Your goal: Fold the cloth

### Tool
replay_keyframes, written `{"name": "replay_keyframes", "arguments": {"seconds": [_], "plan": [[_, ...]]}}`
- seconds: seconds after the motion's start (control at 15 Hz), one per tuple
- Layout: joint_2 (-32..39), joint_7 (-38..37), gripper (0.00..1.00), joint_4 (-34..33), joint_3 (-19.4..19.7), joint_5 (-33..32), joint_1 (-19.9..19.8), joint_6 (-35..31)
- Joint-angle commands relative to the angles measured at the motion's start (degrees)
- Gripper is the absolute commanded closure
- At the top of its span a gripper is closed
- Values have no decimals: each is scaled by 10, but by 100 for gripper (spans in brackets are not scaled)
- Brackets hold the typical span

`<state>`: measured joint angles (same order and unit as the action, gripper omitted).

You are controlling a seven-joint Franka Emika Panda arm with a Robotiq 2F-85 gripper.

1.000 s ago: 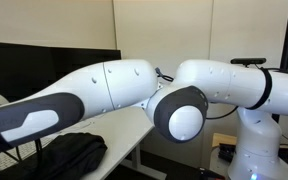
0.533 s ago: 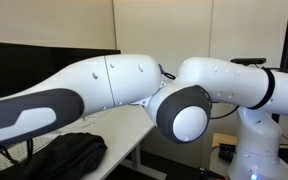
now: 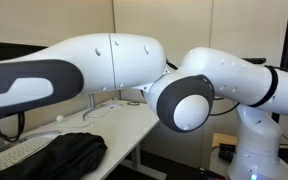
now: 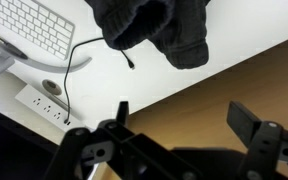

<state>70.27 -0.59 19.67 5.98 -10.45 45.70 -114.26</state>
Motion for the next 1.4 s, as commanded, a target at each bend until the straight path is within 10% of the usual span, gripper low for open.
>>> {"name": "replay_keyframes", "arguments": {"seconds": [0.0,1.33], "plan": [[-19,-10,0,0,11,-20,-5,-8],[-74,-2,0,0,21,-29,-59,-4]]}}
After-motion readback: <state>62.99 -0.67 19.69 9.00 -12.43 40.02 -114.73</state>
